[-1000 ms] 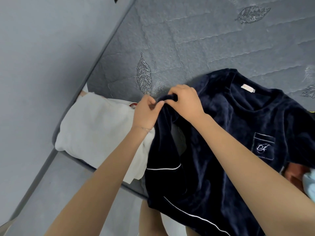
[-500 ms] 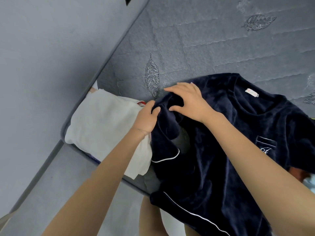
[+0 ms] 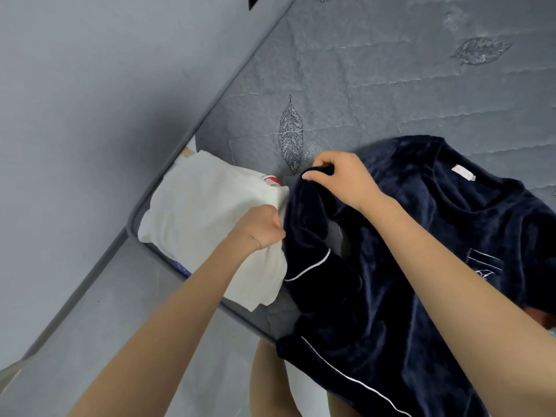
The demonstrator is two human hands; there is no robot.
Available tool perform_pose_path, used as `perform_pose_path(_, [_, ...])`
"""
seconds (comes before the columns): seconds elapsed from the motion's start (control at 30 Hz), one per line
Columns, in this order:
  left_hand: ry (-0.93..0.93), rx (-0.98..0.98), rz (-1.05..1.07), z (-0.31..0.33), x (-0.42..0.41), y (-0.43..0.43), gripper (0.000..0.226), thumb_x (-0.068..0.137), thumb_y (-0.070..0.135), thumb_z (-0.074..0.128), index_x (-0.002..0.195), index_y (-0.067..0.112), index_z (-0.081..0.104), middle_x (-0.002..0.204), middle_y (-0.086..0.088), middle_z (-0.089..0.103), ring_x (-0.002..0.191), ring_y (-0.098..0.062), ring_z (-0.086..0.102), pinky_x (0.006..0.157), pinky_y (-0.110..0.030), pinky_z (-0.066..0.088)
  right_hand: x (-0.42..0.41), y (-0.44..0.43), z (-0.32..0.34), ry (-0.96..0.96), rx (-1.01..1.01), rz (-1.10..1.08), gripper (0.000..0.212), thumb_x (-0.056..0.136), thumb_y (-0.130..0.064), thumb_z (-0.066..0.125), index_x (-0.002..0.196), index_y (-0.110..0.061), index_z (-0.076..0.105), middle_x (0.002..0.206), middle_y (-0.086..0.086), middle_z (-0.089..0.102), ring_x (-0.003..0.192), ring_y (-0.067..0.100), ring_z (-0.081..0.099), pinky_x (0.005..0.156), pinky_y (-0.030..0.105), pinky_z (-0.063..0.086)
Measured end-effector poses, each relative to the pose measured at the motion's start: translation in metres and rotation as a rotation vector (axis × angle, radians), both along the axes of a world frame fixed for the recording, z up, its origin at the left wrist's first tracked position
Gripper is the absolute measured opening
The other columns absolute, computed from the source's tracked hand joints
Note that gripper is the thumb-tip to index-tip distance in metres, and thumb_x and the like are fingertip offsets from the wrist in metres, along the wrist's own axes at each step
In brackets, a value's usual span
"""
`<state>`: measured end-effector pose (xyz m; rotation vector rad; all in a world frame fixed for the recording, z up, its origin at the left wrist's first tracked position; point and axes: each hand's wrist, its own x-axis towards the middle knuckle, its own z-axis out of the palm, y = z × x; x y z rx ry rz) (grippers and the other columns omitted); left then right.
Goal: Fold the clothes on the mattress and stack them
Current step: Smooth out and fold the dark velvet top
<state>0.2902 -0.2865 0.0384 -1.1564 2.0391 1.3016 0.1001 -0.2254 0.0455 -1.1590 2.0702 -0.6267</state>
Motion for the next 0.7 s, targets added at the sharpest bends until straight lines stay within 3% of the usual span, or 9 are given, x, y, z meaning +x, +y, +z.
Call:
perform_pose_path(0.1, [0.101, 0.1, 0.219, -0.002, 0.009, 0.003, 0.017, 0.084, 0.006, 0.061, 0.069, 0.011, 0.055, 0.076, -0.012, 0.064, 0.077, -0.029, 0.058, 0.067, -0.031, 0.048, 0.002, 0.002, -0.003, -0.009, -0.013, -0.054, 0.026, 0.084, -0.03, 0.075, 0.074, -0.01, 0.061, 0.073, -0.001, 0.062, 0.074, 0.02, 0.055, 0.079, 0.041, 0.048])
perform_pose_path(0.17, [0.117, 0.125, 0.236, -0.004, 0.008, 0.01, 0.027, 0.089, 0.028, 0.065, 0.069, 0.016, 0.05, 0.078, -0.01, 0.066, 0.078, -0.026, 0.061, 0.077, -0.034, 0.049, 0.006, 0.001, -0.003, -0.047, -0.014, -0.056, 0.026, 0.084, -0.029, 0.075, 0.074, -0.01, 0.061, 0.072, -0.002, 0.061, 0.073, 0.017, 0.053, 0.078, 0.038, 0.046])
perform_pose_path(0.23, [0.072, 0.044, 0.189, -0.009, 0.003, 0.021, 0.047, 0.086, 0.049, 0.064, 0.063, 0.015, 0.043, 0.064, -0.004, 0.057, 0.063, -0.019, 0.054, 0.068, -0.034, 0.045, 0.01, 0.0, -0.002, -0.074, -0.022, -0.059, 0.028, 0.084, -0.027, 0.075, 0.073, -0.006, 0.06, 0.07, -0.001, 0.058, 0.069, 0.012, 0.048, 0.072, 0.033, 0.043])
perform_pose_path(0.3, [0.082, -0.062, 0.214, -0.012, -0.005, 0.033, 0.057, 0.084, 0.057, 0.063, 0.056, 0.016, 0.036, 0.052, 0.002, 0.045, 0.052, -0.018, 0.048, 0.052, -0.034, 0.036, 0.012, 0.0, 0.0, -0.093, -0.036, -0.056, 0.031, 0.084, -0.025, 0.075, 0.071, -0.004, 0.057, 0.065, -0.002, 0.052, 0.065, 0.01, 0.042, 0.066, 0.028, 0.037])
perform_pose_path(0.43, [0.084, -0.215, 0.299, -0.01, -0.02, 0.048, 0.048, 0.084, 0.065, 0.056, 0.064, 0.023, 0.046, 0.062, 0.005, 0.054, 0.065, -0.023, 0.058, 0.056, -0.03, 0.038, 0.014, 0.005, 0.003, -0.104, -0.05, -0.05, 0.036, 0.084, -0.023, 0.075, 0.068, 0.0, 0.052, 0.064, 0.002, 0.045, 0.063, 0.011, 0.037, 0.062, 0.026, 0.034])
perform_pose_path(0.5, [0.069, -0.265, 0.325, -0.008, -0.028, 0.049, 0.043, 0.086, 0.063, 0.054, 0.078, 0.021, 0.056, 0.073, 0.003, 0.061, 0.072, -0.024, 0.059, 0.061, -0.031, 0.042, 0.013, 0.007, 0.004, -0.1, -0.06, -0.063, 0.037, 0.084, -0.024, 0.075, 0.068, -0.001, 0.051, 0.064, 0.003, 0.045, 0.063, 0.01, 0.037, 0.062, 0.025, 0.034])
perform_pose_path(0.6, [0.008, -0.301, 0.267, -0.008, -0.034, 0.049, 0.032, 0.089, 0.042, 0.055, 0.1, 0.013, 0.062, 0.093, -0.008, 0.068, 0.09, -0.032, 0.063, 0.072, -0.035, 0.048, 0.01, 0.013, 0.005, -0.042, -0.078, -0.139, 0.033, 0.083, -0.026, 0.076, 0.066, -0.008, 0.054, 0.061, -0.004, 0.049, 0.06, 0.007, 0.04, 0.061, 0.019, 0.036])
perform_pose_path(0.7, [0.001, -0.244, 0.248, -0.005, -0.028, 0.048, 0.019, 0.089, 0.032, 0.055, 0.092, 0.014, 0.058, 0.092, -0.007, 0.065, 0.09, -0.033, 0.063, 0.071, -0.034, 0.046, 0.003, 0.023, 0.005, 0.034, -0.107, -0.226, 0.028, 0.084, -0.027, 0.076, 0.071, -0.006, 0.061, 0.069, 0.001, 0.059, 0.067, 0.015, 0.052, 0.071, 0.029, 0.044])
